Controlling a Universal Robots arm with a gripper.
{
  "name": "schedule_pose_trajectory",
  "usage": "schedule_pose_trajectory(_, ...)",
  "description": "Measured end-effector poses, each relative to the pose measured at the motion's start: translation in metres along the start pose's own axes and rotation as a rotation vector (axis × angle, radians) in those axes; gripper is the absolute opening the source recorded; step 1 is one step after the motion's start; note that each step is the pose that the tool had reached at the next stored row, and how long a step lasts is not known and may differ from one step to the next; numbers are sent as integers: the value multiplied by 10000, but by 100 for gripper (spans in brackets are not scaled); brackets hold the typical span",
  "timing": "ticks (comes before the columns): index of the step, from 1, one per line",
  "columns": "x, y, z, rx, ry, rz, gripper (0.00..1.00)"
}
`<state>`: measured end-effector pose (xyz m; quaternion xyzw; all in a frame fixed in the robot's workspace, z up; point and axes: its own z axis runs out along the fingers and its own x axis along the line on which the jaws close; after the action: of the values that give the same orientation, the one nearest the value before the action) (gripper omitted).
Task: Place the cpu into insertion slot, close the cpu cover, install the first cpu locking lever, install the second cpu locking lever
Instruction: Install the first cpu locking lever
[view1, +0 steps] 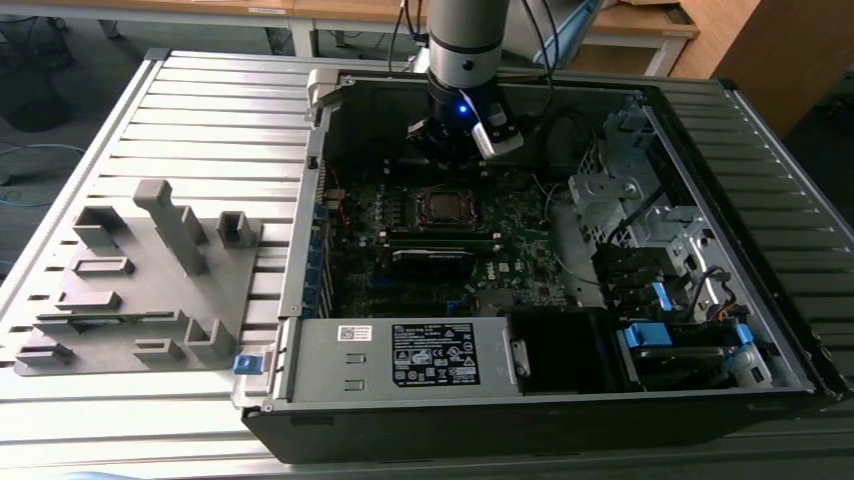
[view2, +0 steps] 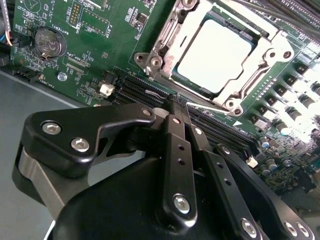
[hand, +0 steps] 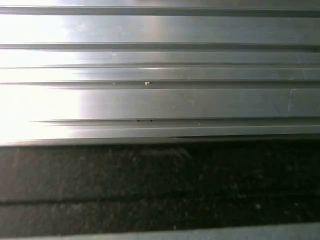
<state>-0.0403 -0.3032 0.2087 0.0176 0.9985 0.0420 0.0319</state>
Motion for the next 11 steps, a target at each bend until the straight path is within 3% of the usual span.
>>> schedule_pose_trajectory(5, 0, 0, 7, 3, -11, 104, 11)
schedule_pose_trajectory(11, 1, -1, 16, 53, -77, 884, 11)
